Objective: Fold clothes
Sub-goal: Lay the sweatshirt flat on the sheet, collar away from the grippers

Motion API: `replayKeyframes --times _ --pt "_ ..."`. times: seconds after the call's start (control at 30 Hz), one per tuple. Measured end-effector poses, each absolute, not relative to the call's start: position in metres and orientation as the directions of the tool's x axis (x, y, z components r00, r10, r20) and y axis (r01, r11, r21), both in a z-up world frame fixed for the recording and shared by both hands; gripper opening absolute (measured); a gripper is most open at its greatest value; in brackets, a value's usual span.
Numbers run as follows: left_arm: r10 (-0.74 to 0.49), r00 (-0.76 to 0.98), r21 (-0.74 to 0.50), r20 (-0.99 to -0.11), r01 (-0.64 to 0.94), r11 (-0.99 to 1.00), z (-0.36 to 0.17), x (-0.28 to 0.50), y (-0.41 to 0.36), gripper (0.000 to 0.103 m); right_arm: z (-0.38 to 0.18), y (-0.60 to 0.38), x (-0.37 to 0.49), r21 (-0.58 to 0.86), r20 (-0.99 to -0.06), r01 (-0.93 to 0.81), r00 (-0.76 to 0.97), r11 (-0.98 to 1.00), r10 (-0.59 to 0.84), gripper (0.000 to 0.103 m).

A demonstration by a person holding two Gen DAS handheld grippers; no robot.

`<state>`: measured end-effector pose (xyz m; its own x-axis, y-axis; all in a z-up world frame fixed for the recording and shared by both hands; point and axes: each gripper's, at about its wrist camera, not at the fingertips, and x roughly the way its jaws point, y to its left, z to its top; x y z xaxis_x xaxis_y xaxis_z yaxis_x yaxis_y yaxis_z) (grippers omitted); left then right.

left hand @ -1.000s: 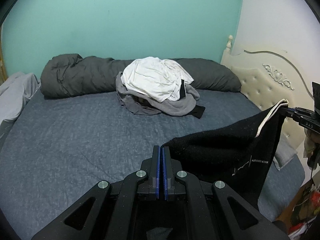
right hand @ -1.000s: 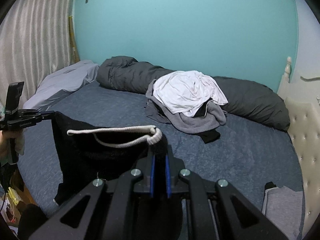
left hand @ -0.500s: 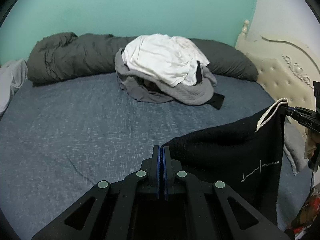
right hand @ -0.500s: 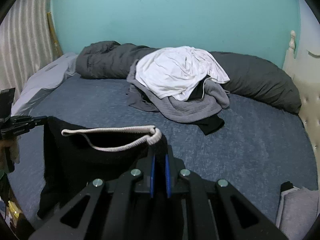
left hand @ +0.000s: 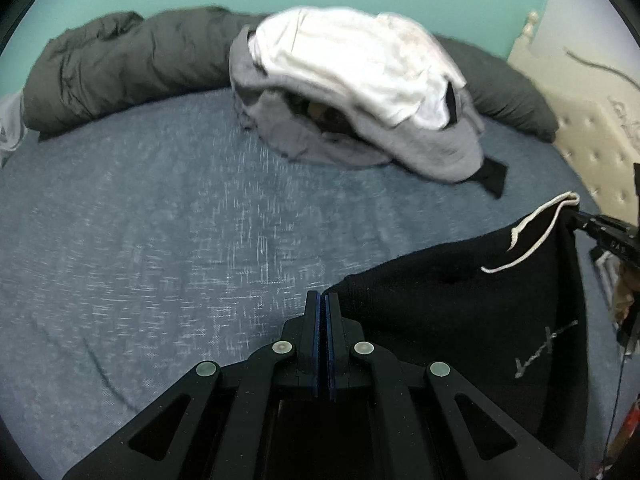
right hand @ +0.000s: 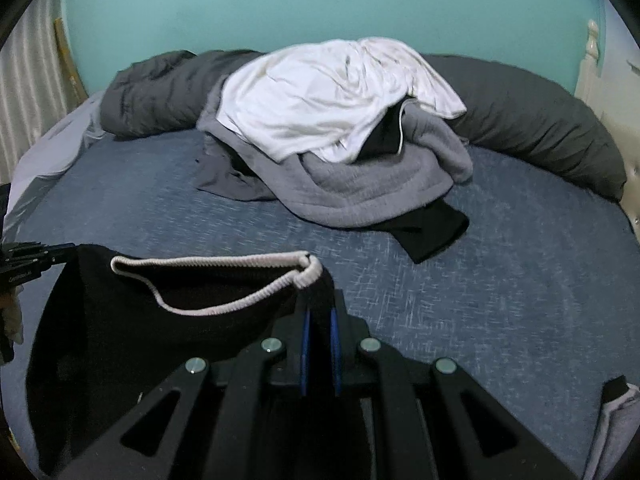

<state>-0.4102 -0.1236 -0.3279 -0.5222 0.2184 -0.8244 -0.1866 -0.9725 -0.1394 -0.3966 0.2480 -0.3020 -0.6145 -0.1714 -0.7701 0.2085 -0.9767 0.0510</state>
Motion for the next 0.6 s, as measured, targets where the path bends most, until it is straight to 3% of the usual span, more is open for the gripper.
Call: replayKeyframes --times 0.1,0.13,0.17,0.27,0.33,0.37,0.43,0.6 --pt "0.179 -0.487 -0.104 -0.855 -0.177 -0.979 -0.355 -0.421 -0.116 0.005 -0.336 0.249 -0.416 0.099 -0.811 0.201 -0.551 -0.975 -0.196 0.009" --pt "0.164 -0.480 -0.090 -0.862 -0.173 -0.981 -0.362 -0.423 -0.114 0.013 -0.349 0.249 -0.422 0.127 -0.828 0.197 -0.519 -0.972 -0.214 0.013" --pt "0.149 -0.474 -0.076 -0.868 -0.170 -0.983 -0.370 -0.425 -0.111 0.027 -0.359 0.249 -0.426 0.137 -0.838 0.195 -0.500 -0.971 -0.219 0.013" --pt "0.125 -0.503 -0.041 -0.855 -0.176 -0.984 -0.374 -0.425 -0.105 0.045 -0.371 0.252 -0.424 0.093 -0.832 0.181 -0.526 -0.979 -0.176 0.025" --pt "0.127 -0.519 -0.008 -0.845 -0.225 -0.974 -0.369 -0.426 -0.091 0.050 -0.368 0.263 -0.418 0.121 -0.799 0.161 -0.570 -0.979 -0.193 0.051" --pt "0.128 -0.528 0.009 -0.840 -0.249 -0.968 -0.366 -0.427 -0.084 0.053 -0.365 0.270 -0.416 0.159 -0.776 0.154 -0.592 -0.975 -0.220 0.057" --pt "0.132 -0.544 0.043 -0.829 -0.296 -0.954 -0.361 -0.428 -0.070 0.053 -0.360 0.281 -0.413 0.210 -0.747 0.150 -0.613 -0.966 -0.258 0.060" --pt "0.123 -0.516 0.071 -0.848 -0.341 -0.937 -0.371 -0.445 -0.052 0.053 -0.366 0.286 -0.417 0.225 -0.791 0.176 -0.541 -0.958 -0.285 0.060"
